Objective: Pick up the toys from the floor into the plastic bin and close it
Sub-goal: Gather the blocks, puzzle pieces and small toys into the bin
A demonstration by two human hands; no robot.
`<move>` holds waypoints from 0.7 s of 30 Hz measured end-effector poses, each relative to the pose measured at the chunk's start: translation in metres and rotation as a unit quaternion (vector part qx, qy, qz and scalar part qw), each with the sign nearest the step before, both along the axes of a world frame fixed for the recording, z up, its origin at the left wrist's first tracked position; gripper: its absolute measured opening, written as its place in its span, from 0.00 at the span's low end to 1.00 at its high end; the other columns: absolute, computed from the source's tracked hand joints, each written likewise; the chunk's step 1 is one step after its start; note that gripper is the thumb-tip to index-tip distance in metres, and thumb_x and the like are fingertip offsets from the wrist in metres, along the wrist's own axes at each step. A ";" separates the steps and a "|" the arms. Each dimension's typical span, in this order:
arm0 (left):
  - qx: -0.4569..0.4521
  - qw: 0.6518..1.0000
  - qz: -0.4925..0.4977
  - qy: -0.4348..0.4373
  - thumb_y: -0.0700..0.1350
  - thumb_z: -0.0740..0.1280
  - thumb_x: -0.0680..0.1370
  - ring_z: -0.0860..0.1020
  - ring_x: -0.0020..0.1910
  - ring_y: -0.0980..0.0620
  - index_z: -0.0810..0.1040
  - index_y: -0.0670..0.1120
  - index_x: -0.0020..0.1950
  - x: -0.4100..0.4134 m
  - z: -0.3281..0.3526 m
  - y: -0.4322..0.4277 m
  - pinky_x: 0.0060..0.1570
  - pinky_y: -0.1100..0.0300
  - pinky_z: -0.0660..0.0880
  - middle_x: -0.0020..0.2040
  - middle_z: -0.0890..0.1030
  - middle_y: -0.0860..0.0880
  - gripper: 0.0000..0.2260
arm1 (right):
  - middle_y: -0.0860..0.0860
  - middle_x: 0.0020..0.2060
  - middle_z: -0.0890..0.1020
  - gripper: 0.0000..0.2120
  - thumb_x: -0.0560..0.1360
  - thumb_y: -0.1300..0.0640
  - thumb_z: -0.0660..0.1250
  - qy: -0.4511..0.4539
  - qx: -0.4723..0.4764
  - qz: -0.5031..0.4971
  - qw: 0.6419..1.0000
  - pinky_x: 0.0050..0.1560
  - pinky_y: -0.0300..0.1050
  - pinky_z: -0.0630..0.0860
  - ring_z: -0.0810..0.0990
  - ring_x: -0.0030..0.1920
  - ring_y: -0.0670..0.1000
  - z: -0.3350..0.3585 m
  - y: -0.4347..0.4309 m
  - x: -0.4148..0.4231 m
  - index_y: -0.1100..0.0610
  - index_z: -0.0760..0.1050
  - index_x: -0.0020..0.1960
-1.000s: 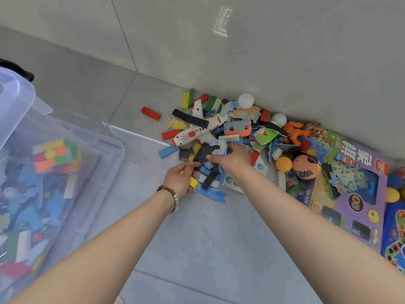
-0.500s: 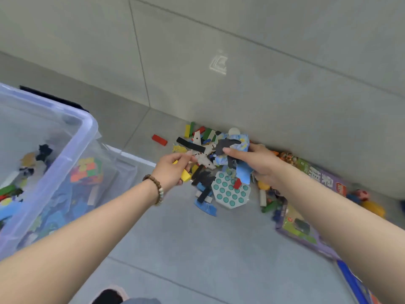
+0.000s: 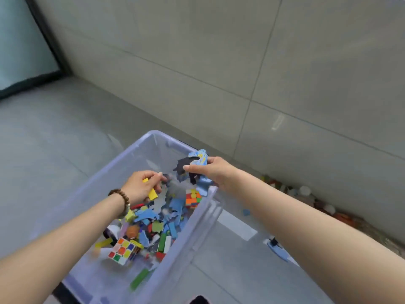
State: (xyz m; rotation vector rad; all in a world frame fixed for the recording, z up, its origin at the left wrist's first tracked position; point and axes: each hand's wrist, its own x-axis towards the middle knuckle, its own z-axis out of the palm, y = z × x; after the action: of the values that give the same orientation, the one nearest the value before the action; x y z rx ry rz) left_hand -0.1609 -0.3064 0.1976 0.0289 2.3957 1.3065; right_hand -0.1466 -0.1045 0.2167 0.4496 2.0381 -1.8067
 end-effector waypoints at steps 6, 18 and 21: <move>-0.087 0.990 -0.038 -0.100 0.58 0.50 0.80 0.66 0.71 0.47 0.62 0.47 0.74 -0.002 -0.024 -0.038 0.69 0.54 0.59 0.73 0.65 0.49 0.26 | 0.56 0.65 0.71 0.35 0.70 0.52 0.73 -0.017 0.183 0.056 0.981 0.61 0.51 0.75 0.75 0.61 0.56 -0.021 -0.030 -0.009 0.55 0.62 0.72; -0.040 0.984 -0.164 0.058 0.54 0.60 0.79 0.67 0.69 0.50 0.65 0.46 0.71 -0.008 0.014 0.122 0.64 0.58 0.64 0.71 0.68 0.49 0.23 | 0.52 0.68 0.70 0.28 0.71 0.50 0.72 -0.033 0.322 0.003 0.946 0.62 0.44 0.69 0.71 0.66 0.52 0.006 0.183 0.072 0.51 0.69 0.68; -0.019 0.975 -0.202 0.087 0.52 0.62 0.78 0.68 0.68 0.51 0.68 0.45 0.69 0.002 0.008 0.184 0.63 0.61 0.64 0.68 0.71 0.49 0.21 | 0.52 0.69 0.69 0.29 0.72 0.51 0.72 -0.079 0.309 -0.022 0.947 0.61 0.43 0.69 0.69 0.67 0.53 -0.015 0.232 0.100 0.55 0.67 0.70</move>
State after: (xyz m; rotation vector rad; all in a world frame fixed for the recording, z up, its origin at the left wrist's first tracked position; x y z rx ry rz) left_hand -0.1588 -0.1222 0.2052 0.6101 2.3868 1.1010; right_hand -0.0465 0.1279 0.2018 0.7852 2.4602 -1.0676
